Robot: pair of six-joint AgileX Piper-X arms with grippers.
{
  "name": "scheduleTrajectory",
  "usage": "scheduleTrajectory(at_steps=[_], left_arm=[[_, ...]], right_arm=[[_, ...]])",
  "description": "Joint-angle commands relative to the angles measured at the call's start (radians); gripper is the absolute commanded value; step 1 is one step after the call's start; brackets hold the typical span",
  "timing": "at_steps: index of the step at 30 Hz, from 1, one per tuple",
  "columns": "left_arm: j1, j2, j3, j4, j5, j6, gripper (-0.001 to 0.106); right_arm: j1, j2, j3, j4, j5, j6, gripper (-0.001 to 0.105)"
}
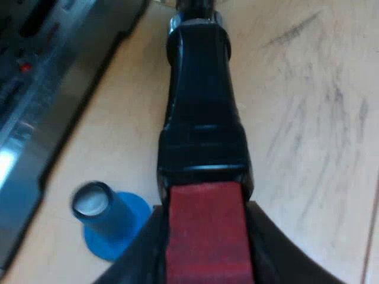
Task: Put the handle in the coffee machine
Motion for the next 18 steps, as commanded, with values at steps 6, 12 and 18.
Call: scheduleTrajectory(at_steps=[6,12,18], left_arm=[[0.013,-0.004,-0.013,-0.004,0.028,0.0,0.0],[0.046,-0.004,-0.034,0.01,0.02,0.0,0.0],[0.094,-0.004,-0.089,0.013,-0.01,0.0,0.0]], right_arm=[[0.0,-0.039,-0.036,-0.011,0.095,-0.026,0.098],[0.0,-0.11,-0.075,-0.016,0.101,-0.026,0.098],[0.065,-0.143,-0.075,-0.015,0.1,-0.038,0.098]])
